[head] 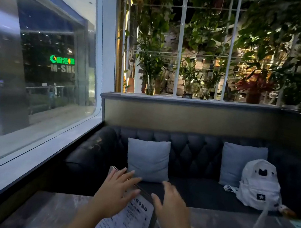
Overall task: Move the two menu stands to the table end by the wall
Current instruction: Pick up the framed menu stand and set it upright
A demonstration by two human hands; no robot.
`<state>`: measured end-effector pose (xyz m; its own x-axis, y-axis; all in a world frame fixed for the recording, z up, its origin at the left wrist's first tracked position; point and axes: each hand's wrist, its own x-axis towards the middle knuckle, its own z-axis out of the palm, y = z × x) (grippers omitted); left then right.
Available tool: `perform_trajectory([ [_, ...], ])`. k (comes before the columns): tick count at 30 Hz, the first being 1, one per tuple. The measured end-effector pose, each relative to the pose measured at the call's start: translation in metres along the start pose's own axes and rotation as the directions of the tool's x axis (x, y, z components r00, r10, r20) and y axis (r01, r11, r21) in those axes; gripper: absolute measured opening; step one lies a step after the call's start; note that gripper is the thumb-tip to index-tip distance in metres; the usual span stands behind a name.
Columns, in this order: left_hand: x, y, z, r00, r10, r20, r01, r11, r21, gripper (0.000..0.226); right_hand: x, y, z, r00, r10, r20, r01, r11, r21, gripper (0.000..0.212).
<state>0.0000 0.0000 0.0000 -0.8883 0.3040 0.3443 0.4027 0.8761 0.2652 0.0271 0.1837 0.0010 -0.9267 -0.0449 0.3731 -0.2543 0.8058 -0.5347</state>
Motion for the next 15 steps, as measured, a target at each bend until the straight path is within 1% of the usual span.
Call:
perform_trajectory([
  [2, 0.001, -0.003, 0.005, 1.000, -0.003, 0.012, 0.003, 1.000, 0.013, 0.044, 0.001, 0.002, 0.003, 1.000, 0.017, 0.024, -0.019, 0.995, 0.099, 0.045],
  [3, 0.001, -0.004, 0.008, 1.000, -0.006, 0.004, 0.006, 1.000, 0.014, 0.041, 0.000, 0.003, 0.005, 0.999, 0.009, 0.045, -0.014, 0.994, 0.111, 0.040],
  [5, 0.001, -0.002, 0.011, 0.999, 0.013, -0.047, -0.012, 1.000, 0.012, 0.034, 0.001, 0.003, 0.009, 0.997, 0.001, 0.079, -0.007, 0.997, 0.076, 0.031],
  [7, 0.002, 0.000, 0.013, 0.994, 0.034, -0.107, -0.033, 0.999, 0.012, 0.029, -0.001, 0.002, 0.011, 0.996, -0.018, 0.090, 0.013, 0.998, 0.059, 0.030],
  [9, 0.003, -0.001, 0.015, 0.986, 0.057, -0.159, -0.056, 0.998, 0.016, 0.027, -0.002, 0.002, 0.012, 0.998, -0.031, 0.060, 0.024, 0.994, 0.111, 0.030],
  [10, 0.002, -0.001, 0.015, 0.982, 0.069, -0.174, -0.066, 0.998, 0.024, 0.029, -0.003, 0.002, 0.013, 0.998, -0.035, 0.056, 0.027, 0.991, 0.129, 0.029],
  [13, 0.004, 0.002, 0.014, 0.964, 0.117, -0.238, -0.104, 0.992, 0.067, 0.048, -0.004, 0.001, 0.014, 0.998, -0.034, 0.050, 0.027, 0.990, 0.139, 0.028],
  [15, 0.006, 0.004, 0.013, 0.952, 0.129, -0.279, -0.102, 0.989, 0.111, 0.050, -0.003, 0.002, 0.015, 0.999, -0.023, 0.039, 0.017, 0.989, 0.149, 0.028],
])
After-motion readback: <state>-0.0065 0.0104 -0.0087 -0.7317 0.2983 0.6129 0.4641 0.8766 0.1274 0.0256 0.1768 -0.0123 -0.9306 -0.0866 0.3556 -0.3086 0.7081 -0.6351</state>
